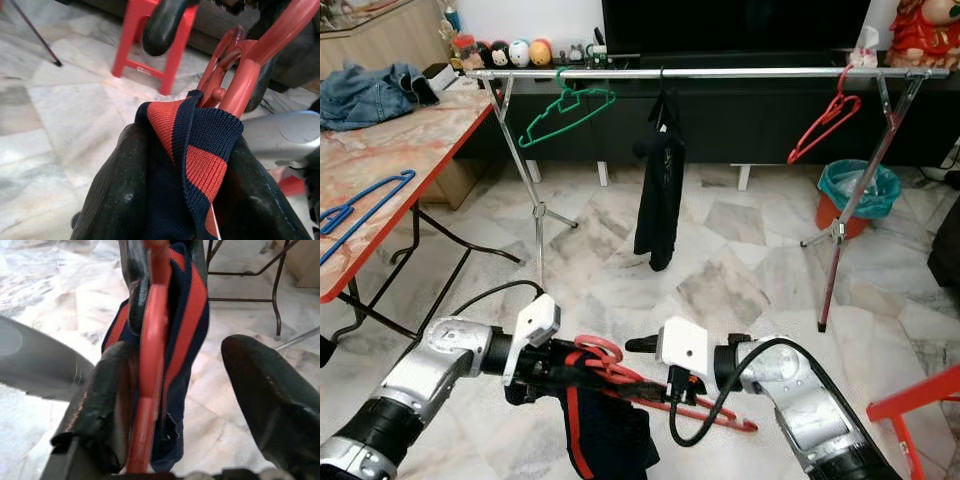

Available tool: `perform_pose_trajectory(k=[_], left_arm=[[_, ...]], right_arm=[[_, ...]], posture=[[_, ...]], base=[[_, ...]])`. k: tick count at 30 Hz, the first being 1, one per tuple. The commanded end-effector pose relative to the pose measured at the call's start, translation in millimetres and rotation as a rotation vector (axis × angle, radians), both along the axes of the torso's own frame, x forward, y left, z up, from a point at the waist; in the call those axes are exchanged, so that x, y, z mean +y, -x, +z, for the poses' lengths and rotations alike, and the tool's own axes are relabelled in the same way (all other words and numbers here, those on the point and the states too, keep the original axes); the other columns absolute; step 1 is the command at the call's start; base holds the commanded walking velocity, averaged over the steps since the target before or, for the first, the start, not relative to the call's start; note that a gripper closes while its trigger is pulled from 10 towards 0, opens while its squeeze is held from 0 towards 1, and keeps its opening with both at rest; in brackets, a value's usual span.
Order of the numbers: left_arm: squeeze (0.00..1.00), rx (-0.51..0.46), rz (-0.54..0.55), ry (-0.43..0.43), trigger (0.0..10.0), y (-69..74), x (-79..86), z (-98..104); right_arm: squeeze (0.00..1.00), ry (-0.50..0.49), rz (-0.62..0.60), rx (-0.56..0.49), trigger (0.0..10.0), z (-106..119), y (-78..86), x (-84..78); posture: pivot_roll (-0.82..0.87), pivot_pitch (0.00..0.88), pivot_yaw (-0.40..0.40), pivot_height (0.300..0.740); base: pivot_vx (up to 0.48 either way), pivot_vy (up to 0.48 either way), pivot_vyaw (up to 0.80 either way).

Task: Hang hanger

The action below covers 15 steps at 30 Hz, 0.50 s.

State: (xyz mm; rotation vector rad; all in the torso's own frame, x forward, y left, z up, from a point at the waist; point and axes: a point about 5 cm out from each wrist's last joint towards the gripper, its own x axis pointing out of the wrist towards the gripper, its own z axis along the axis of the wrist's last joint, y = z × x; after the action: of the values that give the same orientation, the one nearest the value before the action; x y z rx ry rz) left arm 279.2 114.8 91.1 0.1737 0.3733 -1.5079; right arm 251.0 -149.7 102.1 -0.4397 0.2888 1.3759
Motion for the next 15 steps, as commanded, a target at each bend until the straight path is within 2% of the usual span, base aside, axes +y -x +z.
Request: perform_pose_trajectory(k=[1,7,10,11,12,14,15], left_arm=[[0.0,-0.028,-0.022,-0.007,0.0,0.5,1.7,4],[0.0,-0.029,-0.018,-0.008,0.0,1.1,2.1,3],[0.0,-0.031,-0.011,-0.012,0.0,1.0,2.9,2],[0.0,-0.033,-0.006,-0.013,0.0,0.6,3.3,1],[0.0,-0.036,0.005,-0.021,0.0,-0.3,4.6,0],[0.0,-0.035,0.006,-0.027,0.0,-0.3,5.7,-1],[0.0,-0.035,0.006,-0.031,0.0,0.1,6.8,-1]], right_arm=[[1.0,0.013,0.034,0.011,10.0,1,4.9,-1.1],[1.0,0.047,0.022,0.023,10.0,-1,8.6,-11.0],[1.0,0.042,-0.048,-0.03,10.0,3,2.0,-15.1],[0.22,0.033,-0.077,-0.047,10.0,4,-0.8,-16.3],[0.0,-0.003,-0.167,-0.107,10.0,10,-9.5,-19.1],[0.0,-0.049,-0.254,-0.146,10.0,16,-16.9,-21.5],[0.0,-0.141,-0.32,-0.174,10.0,26,-20.0,-24.3]], posture=[[0.0,0.035,0.072,0.74],[0.0,0.032,0.07,0.74],[0.0,0.026,0.073,0.74],[0.0,0.026,0.073,0.74],[0.0,0.023,0.072,0.74],[0.0,0.018,0.071,0.74],[0.0,0.018,0.074,0.74]], base=[[0.0,0.0,0.0],[0.0,0.0,0.0],[0.0,0.0,0.0],[0.0,0.0,0.0],[0.0,0.0,0.0],[0.0,0.0,0.0],[0.0,0.0,0.0]])
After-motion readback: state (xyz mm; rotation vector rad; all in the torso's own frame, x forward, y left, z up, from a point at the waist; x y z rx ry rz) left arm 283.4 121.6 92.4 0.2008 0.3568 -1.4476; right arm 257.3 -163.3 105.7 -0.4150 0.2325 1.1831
